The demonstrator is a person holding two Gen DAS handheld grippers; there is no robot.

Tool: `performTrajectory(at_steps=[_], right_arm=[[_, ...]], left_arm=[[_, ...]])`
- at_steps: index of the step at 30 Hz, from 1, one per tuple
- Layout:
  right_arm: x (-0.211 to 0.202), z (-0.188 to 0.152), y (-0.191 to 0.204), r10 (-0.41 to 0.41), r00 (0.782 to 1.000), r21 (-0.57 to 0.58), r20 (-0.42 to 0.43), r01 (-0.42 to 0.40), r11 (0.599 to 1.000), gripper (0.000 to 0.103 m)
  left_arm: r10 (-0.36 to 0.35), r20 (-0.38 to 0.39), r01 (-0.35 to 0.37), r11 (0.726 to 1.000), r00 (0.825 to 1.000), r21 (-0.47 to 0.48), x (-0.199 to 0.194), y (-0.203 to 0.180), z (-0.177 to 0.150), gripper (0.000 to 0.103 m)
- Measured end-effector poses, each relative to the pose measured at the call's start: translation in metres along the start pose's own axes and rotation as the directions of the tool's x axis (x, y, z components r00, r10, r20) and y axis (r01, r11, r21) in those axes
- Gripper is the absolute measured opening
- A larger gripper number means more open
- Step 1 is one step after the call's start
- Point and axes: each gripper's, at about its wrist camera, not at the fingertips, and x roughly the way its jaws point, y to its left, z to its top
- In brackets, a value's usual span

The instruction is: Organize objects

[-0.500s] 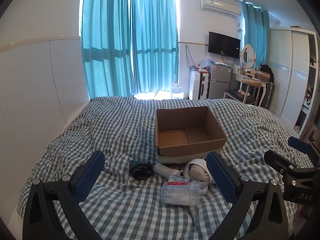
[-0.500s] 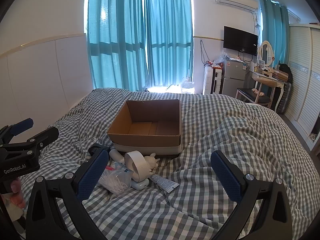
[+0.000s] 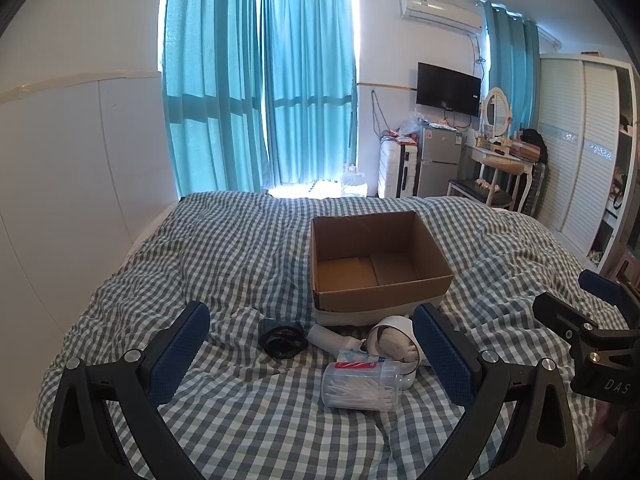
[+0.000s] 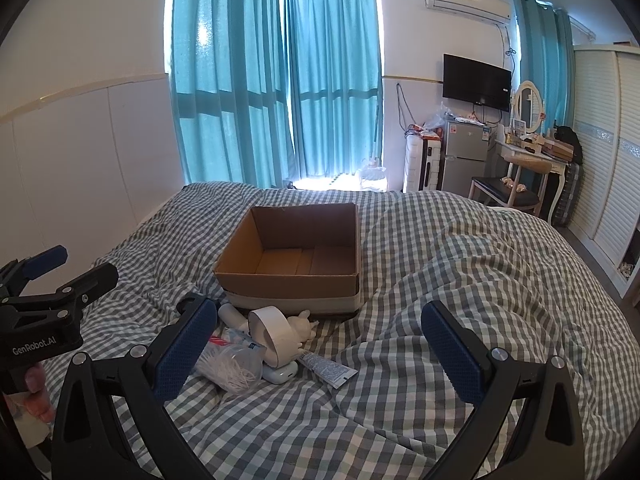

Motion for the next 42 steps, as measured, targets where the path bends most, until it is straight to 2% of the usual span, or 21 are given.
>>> performTrajectory(at_steps=[24, 42], right_arm=[[0.008, -0.004, 0.007, 0.015, 1.0, -0.029, -0.02, -0.016, 0.999, 0.103], [0.004, 0.012, 0.018, 0.035, 0.999, -0.066, -0.008, -0.035, 0.997, 0.103]], left_arm=[[-0.002, -0.02, 0.002, 1.0, 1.0, -0.005, 0.006, 0.001, -0.001, 0.103], [-0.006, -0.01, 0.006, 1.0, 1.0, 0.008, 0.002, 0.003, 0.012, 0.103]])
